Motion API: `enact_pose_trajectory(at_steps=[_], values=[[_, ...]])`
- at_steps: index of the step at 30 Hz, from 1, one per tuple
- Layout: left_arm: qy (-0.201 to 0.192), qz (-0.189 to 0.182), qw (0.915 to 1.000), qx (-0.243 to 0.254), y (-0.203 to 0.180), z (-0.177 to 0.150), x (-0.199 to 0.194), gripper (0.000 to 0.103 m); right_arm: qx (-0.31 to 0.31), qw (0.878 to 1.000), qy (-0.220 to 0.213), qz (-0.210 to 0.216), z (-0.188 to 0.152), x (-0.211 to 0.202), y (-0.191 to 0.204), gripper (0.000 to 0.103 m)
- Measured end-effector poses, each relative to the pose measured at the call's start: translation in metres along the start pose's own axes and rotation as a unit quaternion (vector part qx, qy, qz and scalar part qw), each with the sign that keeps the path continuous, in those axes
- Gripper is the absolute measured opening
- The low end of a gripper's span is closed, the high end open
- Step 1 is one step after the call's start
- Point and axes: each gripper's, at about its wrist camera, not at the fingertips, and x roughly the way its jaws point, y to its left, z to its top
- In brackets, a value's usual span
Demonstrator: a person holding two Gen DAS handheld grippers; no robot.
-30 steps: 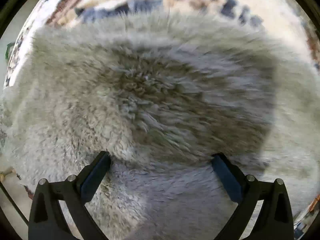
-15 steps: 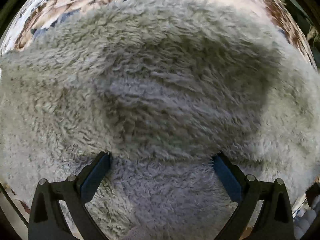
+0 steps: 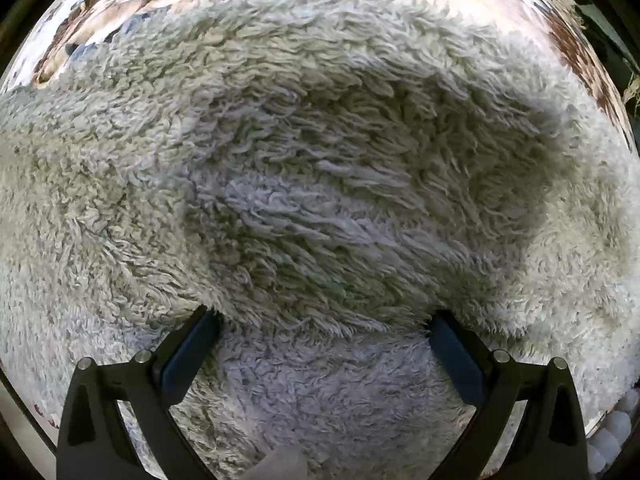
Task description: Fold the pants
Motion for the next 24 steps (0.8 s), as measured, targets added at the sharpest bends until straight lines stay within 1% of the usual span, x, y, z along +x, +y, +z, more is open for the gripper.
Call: enact_pose_trajectory(at_steps=[2, 3, 5, 7, 8, 11, 14, 15, 16, 17, 18, 19, 20, 22, 23, 24], values=[[0.001, 0.000, 1.0000, -0.001, 0.000, -0.006, -0.001, 0.103, 0.012, 1.000, 0.002, -0.011, -0.006, -0.005, 0.000, 0.058], [0.002, -0.001, 1.0000, -0.001, 0.000, -0.006, -0.001, 0.103, 0.022, 1.000, 0.006, -0.009, -0.009, -0.006, -0.001, 0.058], [0.011, -0.007, 0.9999, 0.000, 0.003, -0.008, -0.004, 0.103, 0.043, 0.999, 0.026, -0.005, -0.019, -0.012, -0.006, 0.059], [0.023, -0.015, 0.9996, 0.001, 0.022, 0.002, -0.005, 0.103, 0.054, 0.998, 0.027, 0.002, -0.034, -0.022, -0.012, 0.060], [0.028, -0.017, 0.9995, 0.001, 0.022, 0.003, -0.005, 0.103, 0.057, 0.998, 0.029, 0.003, -0.044, -0.025, -0.017, 0.063], [0.037, -0.016, 0.9992, 0.002, 0.023, 0.008, -0.002, 0.103, 0.056, 0.998, 0.029, 0.012, -0.056, -0.021, -0.026, 0.063], [0.038, -0.012, 0.9992, 0.002, 0.021, 0.011, 0.000, 0.103, 0.056, 0.998, 0.018, 0.031, -0.052, -0.008, -0.023, 0.065], [0.036, -0.012, 0.9993, 0.002, 0.022, 0.011, 0.001, 0.103, 0.052, 0.998, 0.008, 0.042, -0.049, -0.007, -0.018, 0.065], [0.035, -0.012, 0.9993, 0.002, 0.022, 0.011, 0.002, 0.103, 0.047, 0.997, -0.006, 0.062, -0.045, -0.010, -0.012, 0.065], [0.035, -0.013, 0.9993, 0.001, 0.020, 0.011, 0.000, 0.103, 0.045, 0.996, -0.017, 0.072, -0.042, -0.013, -0.007, 0.065], [0.034, -0.013, 0.9993, 0.001, 0.016, 0.012, -0.001, 0.103, 0.040, 0.995, -0.038, 0.079, -0.039, -0.022, 0.001, 0.065], [0.033, -0.013, 0.9994, 0.001, 0.017, 0.013, 0.000, 0.103, 0.035, 0.995, -0.049, 0.078, -0.039, -0.029, 0.004, 0.065], [0.033, -0.013, 0.9994, 0.001, 0.017, 0.012, 0.000, 0.103, 0.024, 0.995, -0.068, 0.065, -0.040, -0.042, 0.008, 0.065], [0.034, -0.009, 0.9994, 0.000, 0.015, 0.011, 0.002, 0.103, 0.004, 0.996, -0.086, 0.027, -0.044, -0.056, 0.012, 0.065], [0.035, -0.008, 0.9994, 0.000, 0.013, 0.008, 0.001, 0.103, -0.008, 0.996, -0.090, -0.007, -0.050, -0.065, 0.011, 0.065], [0.036, -0.007, 0.9993, 0.000, 0.021, 0.008, 0.006, 0.103, -0.014, 0.996, -0.085, -0.023, -0.055, -0.069, 0.007, 0.065]])
